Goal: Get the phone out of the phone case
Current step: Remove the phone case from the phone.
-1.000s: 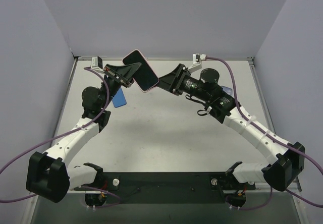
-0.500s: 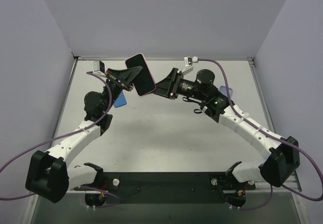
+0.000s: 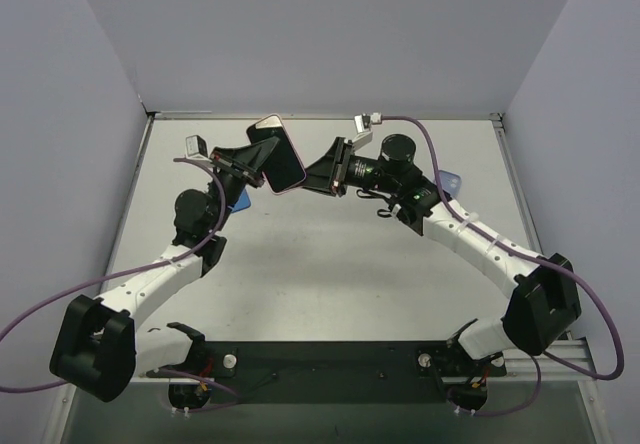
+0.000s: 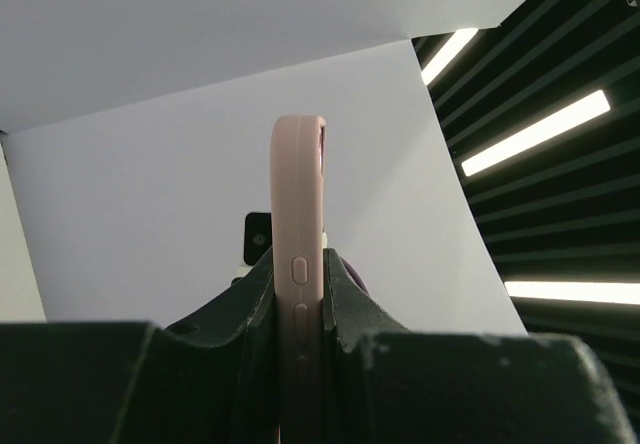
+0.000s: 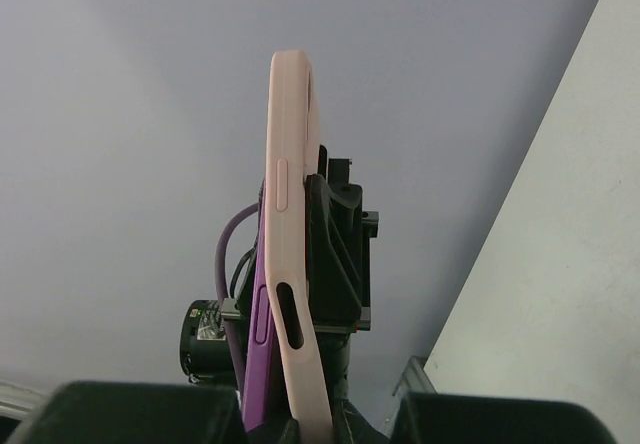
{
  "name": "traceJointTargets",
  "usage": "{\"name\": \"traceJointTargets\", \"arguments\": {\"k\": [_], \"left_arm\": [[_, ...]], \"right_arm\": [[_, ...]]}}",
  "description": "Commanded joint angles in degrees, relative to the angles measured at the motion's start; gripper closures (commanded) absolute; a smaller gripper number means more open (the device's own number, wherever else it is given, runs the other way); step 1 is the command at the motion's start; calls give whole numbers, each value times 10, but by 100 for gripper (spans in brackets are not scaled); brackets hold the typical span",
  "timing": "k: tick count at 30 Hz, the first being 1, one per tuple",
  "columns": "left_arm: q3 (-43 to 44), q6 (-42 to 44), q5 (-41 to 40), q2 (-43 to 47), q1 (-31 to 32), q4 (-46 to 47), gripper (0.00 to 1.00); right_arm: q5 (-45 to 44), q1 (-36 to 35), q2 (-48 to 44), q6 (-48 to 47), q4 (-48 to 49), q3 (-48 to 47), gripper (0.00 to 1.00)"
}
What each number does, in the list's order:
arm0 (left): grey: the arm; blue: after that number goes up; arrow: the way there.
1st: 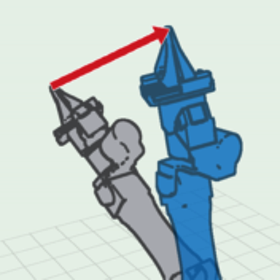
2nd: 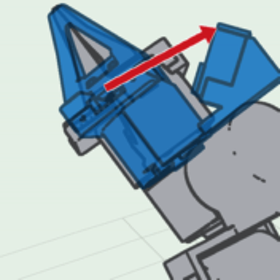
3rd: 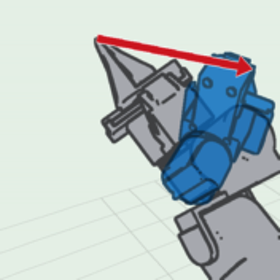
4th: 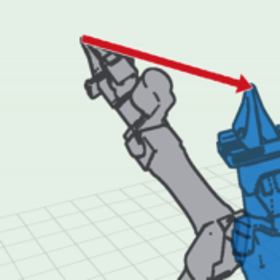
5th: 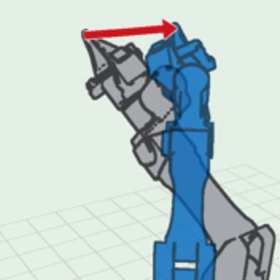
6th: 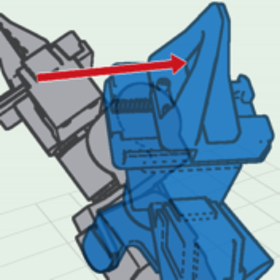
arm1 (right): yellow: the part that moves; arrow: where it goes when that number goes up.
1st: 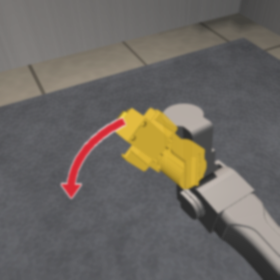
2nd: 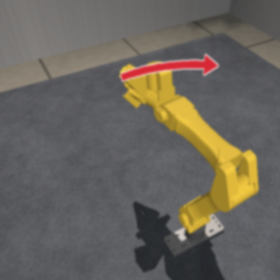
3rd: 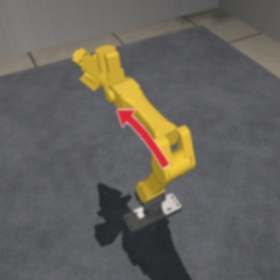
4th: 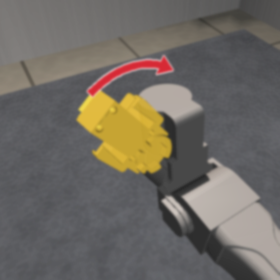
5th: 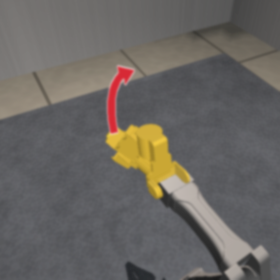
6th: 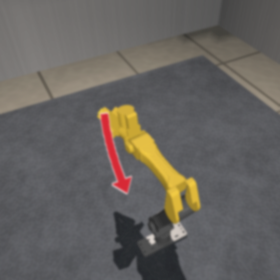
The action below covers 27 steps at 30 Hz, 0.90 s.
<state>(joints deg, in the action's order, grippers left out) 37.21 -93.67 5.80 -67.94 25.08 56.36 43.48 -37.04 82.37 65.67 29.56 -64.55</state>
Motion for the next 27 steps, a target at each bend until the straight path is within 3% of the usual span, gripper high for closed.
{"name": "traceJointTargets", "arguments": {"k": [1,4,6,11,14,23,27], "left_arm": [[23,-26,112,30,66,138,100],[15,-16,111,34,67,108,99],[8,-2,111,38,66,86,83],[-2,23,122,42,62,15,24],[-3,36,134,38,62,-24,11],[-30,33,142,9,62,-59,8],[-39,33,145,-1,62,-63,7]], "right_arm": [[-29,1,26,43,-1,43,100],[-59,24,-1,24,-51,58,100],[-93,38,-29,-5,-124,59,100],[-155,84,-91,-83,-253,65,100],[-176,108,-117,-113,-293,72,100],[-306,128,-164,-223,-454,40,100],[-321,128,-171,-247,-475,31,100]]}}
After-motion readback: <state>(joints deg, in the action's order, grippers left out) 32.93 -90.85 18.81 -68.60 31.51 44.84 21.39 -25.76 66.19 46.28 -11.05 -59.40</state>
